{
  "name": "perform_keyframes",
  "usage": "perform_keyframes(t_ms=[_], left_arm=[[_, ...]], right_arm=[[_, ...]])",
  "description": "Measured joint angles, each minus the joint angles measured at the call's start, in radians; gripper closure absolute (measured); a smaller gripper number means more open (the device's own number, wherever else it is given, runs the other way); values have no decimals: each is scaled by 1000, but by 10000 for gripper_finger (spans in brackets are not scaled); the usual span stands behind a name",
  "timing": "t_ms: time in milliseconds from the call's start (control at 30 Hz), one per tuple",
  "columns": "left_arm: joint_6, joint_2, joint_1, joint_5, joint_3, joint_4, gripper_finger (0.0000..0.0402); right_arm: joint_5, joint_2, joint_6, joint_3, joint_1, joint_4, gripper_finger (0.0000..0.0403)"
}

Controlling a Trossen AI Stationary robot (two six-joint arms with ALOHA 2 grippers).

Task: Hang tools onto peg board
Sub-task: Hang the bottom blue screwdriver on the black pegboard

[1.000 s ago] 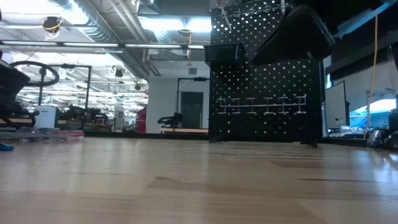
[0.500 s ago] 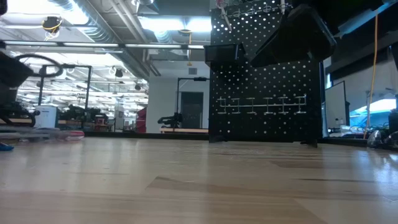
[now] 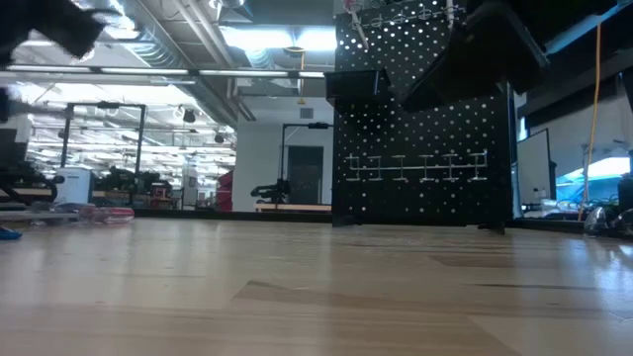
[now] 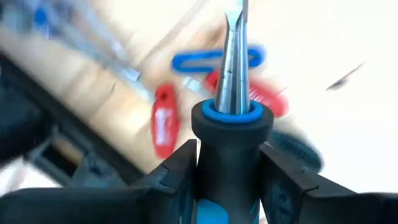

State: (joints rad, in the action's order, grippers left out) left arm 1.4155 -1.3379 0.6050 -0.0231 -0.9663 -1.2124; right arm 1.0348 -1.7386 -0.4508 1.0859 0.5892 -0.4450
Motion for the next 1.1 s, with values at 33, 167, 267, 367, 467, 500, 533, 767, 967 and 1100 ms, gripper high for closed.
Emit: perform_keyframes(t_ms=[33,167,267,367,467,500,533,767,967,1100], left_arm=[[-32,0,-6,-21,-16,-1,278],[-173,1,-47,-85,-54,-1,277],[-312,1,-82,-154,-59,9,276],[-497,1,-112,-240,-59,62,276],[-700,1,-134,-316,-59,137,276],[-765,1,-141,-332,-59,170,276],[-830,1,-147,-343,-59,201,276],[-1346,1,-173,-388,-59,355,275],[-1782,-5,-181,-467,-59,505,275],[-2027,-27,-184,-525,-59,573,275]], right_arm=[[0,0,-25,0,0,0,176],[0,0,-94,0,0,0,176],[-9,0,-96,0,0,0,176],[-32,0,-98,0,0,14,176],[-55,0,-98,-1,0,61,176],[-60,0,-96,-1,0,84,176],[-62,0,-94,-1,0,109,176],[-142,0,-42,-1,0,234,176],[-238,0,-5,-1,-2,316,176],[-249,0,119,-1,-24,410,176]])
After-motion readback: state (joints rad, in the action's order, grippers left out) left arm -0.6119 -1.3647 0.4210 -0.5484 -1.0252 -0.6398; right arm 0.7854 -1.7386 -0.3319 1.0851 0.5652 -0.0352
